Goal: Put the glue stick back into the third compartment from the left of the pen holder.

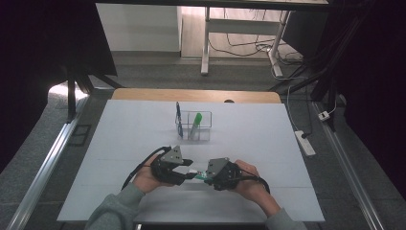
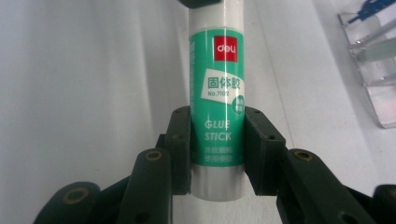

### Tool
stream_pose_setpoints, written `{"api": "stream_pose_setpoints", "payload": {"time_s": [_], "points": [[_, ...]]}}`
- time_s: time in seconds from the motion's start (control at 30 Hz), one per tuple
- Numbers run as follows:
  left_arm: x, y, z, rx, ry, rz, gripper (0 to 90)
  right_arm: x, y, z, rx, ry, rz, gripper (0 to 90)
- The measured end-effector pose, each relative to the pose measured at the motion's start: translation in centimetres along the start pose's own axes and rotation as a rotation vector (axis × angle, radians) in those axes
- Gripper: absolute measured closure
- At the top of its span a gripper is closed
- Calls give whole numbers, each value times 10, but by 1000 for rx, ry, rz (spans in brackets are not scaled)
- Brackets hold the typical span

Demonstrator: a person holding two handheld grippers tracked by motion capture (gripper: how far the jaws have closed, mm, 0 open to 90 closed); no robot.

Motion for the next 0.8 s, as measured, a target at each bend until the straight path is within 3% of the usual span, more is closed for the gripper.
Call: {"api": "stream_pose_setpoints", "payload": {"time_s": [0.47, 0.8], "points": [[0, -6, -7, -45, -99, 69, 368, 7, -6, 11, -4, 137, 66, 660], [1, -9, -10, -55, -137, 111, 320, 11, -17, 23, 20, 260, 166, 660]]}}
Point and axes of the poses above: each handheld gripper's, and its own axes: y roughly forward along the jaws, x roughly out of its underside, z roughly to its right, the point moved 7 cm from there along y, roughly forward along the jaws, and after that the axes turned 11 degrees about -z, right-handed, at the moved point
